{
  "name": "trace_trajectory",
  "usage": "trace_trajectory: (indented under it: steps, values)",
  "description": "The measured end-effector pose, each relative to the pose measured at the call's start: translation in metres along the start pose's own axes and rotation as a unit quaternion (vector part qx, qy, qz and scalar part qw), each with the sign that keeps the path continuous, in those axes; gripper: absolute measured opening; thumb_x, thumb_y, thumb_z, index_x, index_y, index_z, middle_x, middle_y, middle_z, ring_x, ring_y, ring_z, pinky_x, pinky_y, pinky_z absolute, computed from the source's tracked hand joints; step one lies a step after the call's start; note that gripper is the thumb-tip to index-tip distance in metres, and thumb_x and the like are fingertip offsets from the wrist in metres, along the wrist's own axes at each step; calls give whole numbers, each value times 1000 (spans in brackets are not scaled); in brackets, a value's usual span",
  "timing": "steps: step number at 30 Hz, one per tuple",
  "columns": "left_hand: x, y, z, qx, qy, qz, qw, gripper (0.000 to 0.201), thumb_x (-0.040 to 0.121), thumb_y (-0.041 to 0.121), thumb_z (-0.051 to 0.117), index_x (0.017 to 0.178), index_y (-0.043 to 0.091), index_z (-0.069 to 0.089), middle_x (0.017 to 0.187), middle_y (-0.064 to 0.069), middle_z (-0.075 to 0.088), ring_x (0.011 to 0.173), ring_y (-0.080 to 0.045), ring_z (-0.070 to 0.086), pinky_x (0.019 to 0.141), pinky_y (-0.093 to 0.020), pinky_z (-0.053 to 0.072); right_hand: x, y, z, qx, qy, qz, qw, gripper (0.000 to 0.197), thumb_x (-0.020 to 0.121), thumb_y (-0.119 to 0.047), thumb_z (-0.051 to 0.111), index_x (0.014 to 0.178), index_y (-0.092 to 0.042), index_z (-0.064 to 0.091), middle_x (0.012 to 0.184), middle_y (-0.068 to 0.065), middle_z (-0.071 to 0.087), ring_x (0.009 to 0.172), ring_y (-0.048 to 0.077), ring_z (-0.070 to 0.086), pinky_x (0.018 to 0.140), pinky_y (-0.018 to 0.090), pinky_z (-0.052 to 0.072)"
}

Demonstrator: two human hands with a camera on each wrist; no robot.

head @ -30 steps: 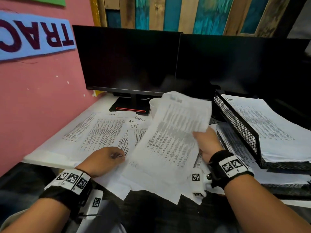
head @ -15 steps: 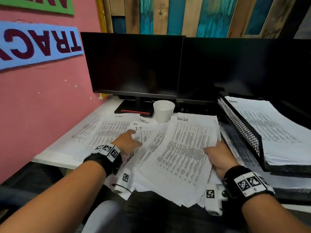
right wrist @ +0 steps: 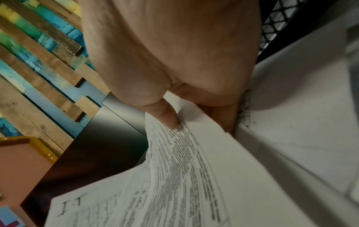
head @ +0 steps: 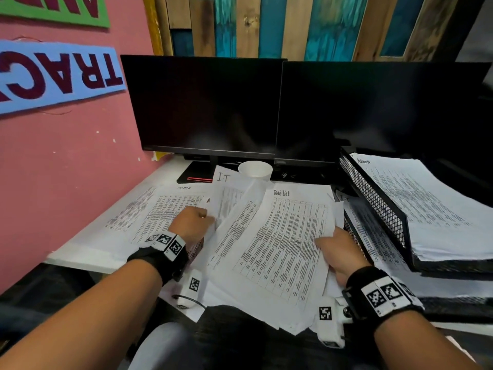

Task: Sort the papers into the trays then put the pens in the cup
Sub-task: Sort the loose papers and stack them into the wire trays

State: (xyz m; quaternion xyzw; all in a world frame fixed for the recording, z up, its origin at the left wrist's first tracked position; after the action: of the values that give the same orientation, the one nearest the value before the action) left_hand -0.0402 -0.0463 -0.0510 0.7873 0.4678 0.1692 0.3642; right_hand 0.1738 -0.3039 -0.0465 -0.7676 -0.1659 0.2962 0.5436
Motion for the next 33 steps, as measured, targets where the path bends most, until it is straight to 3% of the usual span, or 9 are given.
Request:
trace_trajectory:
  steps: [8, 10, 13, 15, 17, 21, 23, 27, 33]
  values:
    - [-3, 15, -92, 81, 186, 94, 975, 34, 104, 28, 52, 72, 18, 60, 59, -5, 57, 55, -28, 52, 55, -29, 41, 1, -3, -1, -11, 6, -1, 1000, 39, 100, 3, 46, 101, -25, 72, 100, 4, 76, 95, 29, 70, 90, 45, 60]
    - [-6, 20, -115, 54, 217, 112, 968, 29, 105, 27, 53, 79, 24, 65, 59, -4, 58, 50, -24, 47, 53, -27, 39, 0, -4, -1, -13, 3, -4, 1000, 40, 102, 2, 45, 96, -28, 71, 99, 4, 75, 93, 27, 69, 84, 39, 58]
    - [-13, 28, -138, -19, 244, 157, 957, 37, 106, 21, 52, 69, 25, 55, 58, 4, 50, 51, -15, 38, 53, -26, 32, -1, -8, 1, 4, 6, -20, 1000, 42, 101, 3, 47, 90, -30, 72, 103, 1, 78, 100, 29, 72, 95, 50, 59]
    - [-12, 27, -148, -89, 260, 180, 944, 34, 106, 21, 54, 72, 19, 57, 60, 11, 52, 53, -9, 38, 56, -26, 34, 0, -10, 3, 21, 11, -26, 999, 44, 101, 3, 49, 90, -31, 74, 101, -2, 79, 101, 29, 73, 96, 52, 58]
    - [-9, 24, -151, -141, 272, 179, 935, 27, 106, 23, 55, 85, 6, 62, 72, 0, 55, 63, -15, 42, 65, -30, 38, 2, -12, 6, 32, 13, -29, 999, 45, 100, 3, 50, 93, -33, 75, 99, -5, 80, 101, 28, 74, 96, 53, 59]
    - [-11, 31, -134, -217, 226, 168, 935, 32, 107, 27, 54, 105, -4, 60, 84, -7, 55, 68, -13, 48, 71, -34, 45, 2, -18, 12, 66, 6, -21, 998, 43, 102, 4, 46, 126, -22, 72, 113, 1, 77, 106, 31, 72, 99, 56, 57]
    - [-13, 35, -115, -231, 191, 150, 942, 27, 108, 25, 52, 106, 1, 62, 83, -7, 55, 55, -10, 43, 60, -29, 43, 3, -20, 14, 80, 7, -26, 996, 43, 102, 4, 45, 118, -24, 73, 114, 2, 76, 107, 31, 71, 101, 57, 55]
    - [-14, 37, -83, -266, 136, 157, 942, 22, 107, 28, 53, 106, 11, 66, 100, -4, 59, 88, -17, 48, 81, -39, 44, 2, -25, 11, 104, 26, -49, 993, 47, 101, 5, 45, 103, -32, 73, 115, -2, 77, 109, 29, 71, 101, 56, 56]
    - [-16, 48, -61, -298, 106, 147, 937, 20, 107, 24, 53, 105, 17, 71, 105, 7, 73, 93, -13, 64, 85, -30, 50, -2, -35, -1, 174, 49, -64, 982, 42, 102, 5, 47, 123, -22, 71, 119, 2, 76, 110, 31, 71, 99, 55, 57]
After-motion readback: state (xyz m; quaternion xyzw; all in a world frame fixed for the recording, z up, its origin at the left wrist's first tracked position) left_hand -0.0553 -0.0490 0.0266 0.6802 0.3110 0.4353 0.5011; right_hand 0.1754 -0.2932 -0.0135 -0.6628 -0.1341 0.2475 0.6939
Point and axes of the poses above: each hand's wrist, its own x-axis towards the middle knuckle, its own z-axis out of the palm, y = z × x, the point moved 3 cm from there along x, towards the middle knuckle
